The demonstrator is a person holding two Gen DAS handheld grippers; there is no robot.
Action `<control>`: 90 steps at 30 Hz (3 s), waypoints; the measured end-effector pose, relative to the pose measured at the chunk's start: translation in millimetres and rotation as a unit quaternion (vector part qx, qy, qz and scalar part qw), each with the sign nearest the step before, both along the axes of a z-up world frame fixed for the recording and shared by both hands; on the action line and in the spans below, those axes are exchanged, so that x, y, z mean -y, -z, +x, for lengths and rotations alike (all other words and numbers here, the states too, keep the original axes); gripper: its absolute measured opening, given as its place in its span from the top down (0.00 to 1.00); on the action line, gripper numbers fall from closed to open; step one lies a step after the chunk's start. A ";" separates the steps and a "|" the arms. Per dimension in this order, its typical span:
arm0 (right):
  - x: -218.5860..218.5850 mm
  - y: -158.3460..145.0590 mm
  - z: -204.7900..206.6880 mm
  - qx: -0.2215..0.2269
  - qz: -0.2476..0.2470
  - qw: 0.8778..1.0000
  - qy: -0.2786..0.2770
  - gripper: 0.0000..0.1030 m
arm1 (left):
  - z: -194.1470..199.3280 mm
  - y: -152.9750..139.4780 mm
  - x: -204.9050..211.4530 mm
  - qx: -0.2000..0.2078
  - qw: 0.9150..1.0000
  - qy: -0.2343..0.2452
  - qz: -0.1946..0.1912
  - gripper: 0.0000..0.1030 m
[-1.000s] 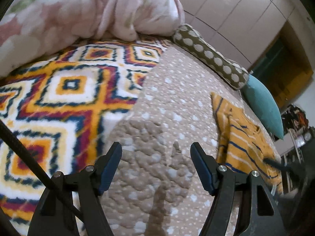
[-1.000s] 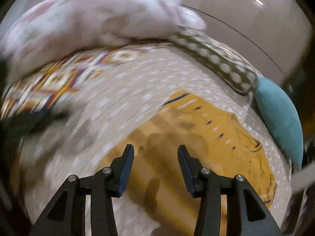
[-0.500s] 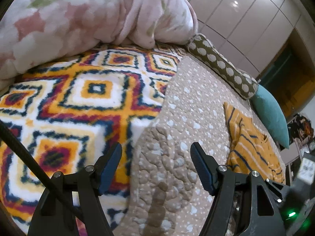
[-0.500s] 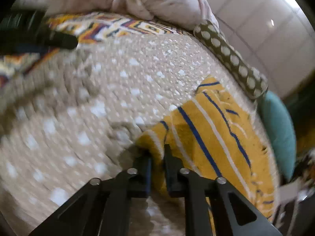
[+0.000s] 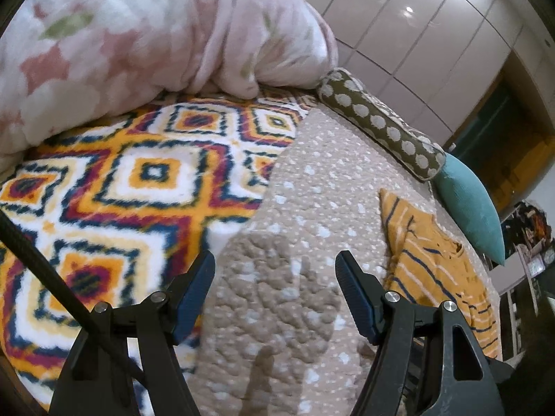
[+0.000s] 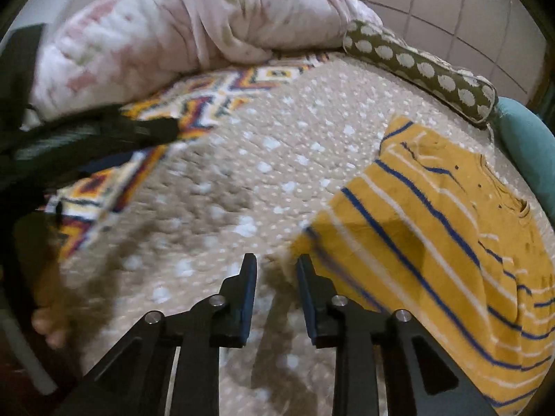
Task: Fold small clothes
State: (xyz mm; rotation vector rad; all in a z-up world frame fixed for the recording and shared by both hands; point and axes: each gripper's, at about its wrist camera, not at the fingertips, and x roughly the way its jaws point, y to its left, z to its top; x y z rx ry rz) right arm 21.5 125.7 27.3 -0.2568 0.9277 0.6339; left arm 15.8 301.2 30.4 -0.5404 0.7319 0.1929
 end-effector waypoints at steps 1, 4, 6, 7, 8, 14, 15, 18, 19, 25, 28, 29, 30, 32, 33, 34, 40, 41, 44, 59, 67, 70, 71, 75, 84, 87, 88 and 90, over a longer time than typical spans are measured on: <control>7.6 -5.6 -5.0 0.006 0.008 1.000 0.008 0.73 | 1.7 -1.6 6.5 0.001 1.000 0.005 0.006 0.31; 38.3 -17.7 -11.4 0.022 0.020 0.999 0.042 0.73 | 7.3 -6.5 31.4 0.003 0.999 0.027 0.028 0.31; 66.3 -24.4 -10.5 0.032 0.024 0.996 0.076 0.73 | 10.3 -8.8 46.3 0.006 0.998 0.046 0.035 0.31; 85.2 -26.9 -7.9 0.038 0.023 0.994 0.100 0.73 | 12.8 -9.7 58.2 0.007 0.997 0.061 0.038 0.31; 100.6 -27.6 -4.7 0.040 0.020 0.992 0.120 0.73 | 14.5 -10.2 67.3 0.007 0.997 0.072 0.041 0.31; 214.9 -10.3 24.5 0.015 0.014 0.964 0.267 0.73 | 28.6 0.6 126.9 -0.014 0.984 0.150 0.094 0.28; 233.0 -5.1 28.1 0.008 0.013 0.958 0.287 0.73 | 32.4 6.4 132.8 -0.027 0.982 0.161 0.095 0.27; 291.2 18.0 35.8 -0.024 0.010 0.933 0.359 0.73 | 42.9 28.1 137.2 -0.074 0.980 0.169 0.075 0.27; 309.4 23.4 34.4 -0.031 0.018 0.924 0.380 0.73 | 45.8 33.6 136.2 -0.084 0.980 0.167 0.068 0.27; 355.7 14.3 15.4 -0.037 0.084 0.905 0.415 0.78 | 45.7 34.4 143.1 -0.082 0.979 0.166 0.089 0.25; 352.8 3.3 6.2 -0.020 0.055 0.908 0.414 0.76 | 44.6 33.8 147.9 -0.083 0.977 0.167 0.108 0.24; 351.0 0.6 1.7 -0.016 0.052 0.909 0.413 0.75 | 44.6 32.8 148.7 -0.082 0.976 0.166 0.112 0.24; 345.7 -3.6 -6.4 -0.010 0.047 0.910 0.412 0.73 | 42.7 31.7 148.7 -0.081 0.976 0.164 0.117 0.24; 334.8 -9.9 -17.8 0.008 0.026 0.914 0.405 0.62 | 37.8 28.8 151.5 -0.077 0.976 0.153 0.136 0.24; 322.5 -13.9 -23.3 0.022 0.007 0.917 0.398 0.61 | 35.7 26.3 153.3 -0.072 0.976 0.148 0.146 0.24; 318.4 -13.7 -28.5 0.029 -0.004 0.919 0.394 0.58 | 31.9 22.7 155.7 -0.064 0.976 0.144 0.154 0.24; 262.4 -15.9 -41.8 0.054 -0.037 0.935 0.348 0.51 | 15.7 10.5 173.8 -0.028 0.974 0.157 0.164 0.24; 255.4 -16.1 -41.5 0.056 -0.038 0.937 0.342 0.51 | 15.0 10.4 177.5 -0.027 0.973 0.161 0.166 0.24; 235.6 -15.6 -40.9 0.064 -0.043 0.942 0.327 0.48 | 11.2 10.0 187.5 -0.022 0.968 0.173 0.181 0.24; 230.5 6.5 -32.9 0.031 -0.048 0.938 0.341 0.45 | 5.8 6.7 188.4 -0.010 0.969 0.172 0.176 0.24; 228.0 11.0 -33.6 0.026 -0.049 0.939 0.339 0.44 | 6.3 8.8 189.3 -0.014 0.969 0.176 0.176 0.24; 225.7 14.0 -33.3 0.024 -0.051 0.940 0.336 0.44 | 7.1 10.7 189.9 -0.016 0.969 0.177 0.173 0.24; 225.2 15.2 -33.2 0.022 -0.052 0.940 0.336 0.44 | 7.4 11.2 189.7 -0.017 0.969 0.177 0.171 0.24; 224.6 19.9 -33.1 0.016 -0.052 0.941 0.335 0.43 | 8.0 12.1 188.8 -0.019 0.970 0.177 0.168 0.24; 221.9 27.0 -32.4 0.007 -0.054 0.941 0.334 0.41 | 8.4 13.1 188.3 -0.021 0.969 0.178 0.168 0.24; 220.8 30.6 -32.7 0.003 -0.054 0.941 0.334 0.41 | 8.4 13.1 188.2 -0.021 0.969 0.178 0.168 0.24; 220.7 31.9 -32.4 0.002 -0.054 0.941 0.334 0.41 | 8.4 13.2 188.3 -0.021 0.969 0.178 0.168 0.24; 220.2 34.0 -32.0 0.000 -0.054 0.941 0.333 0.41 | 8.3 14.0 188.3 -0.021 0.969 0.178 0.168 0.24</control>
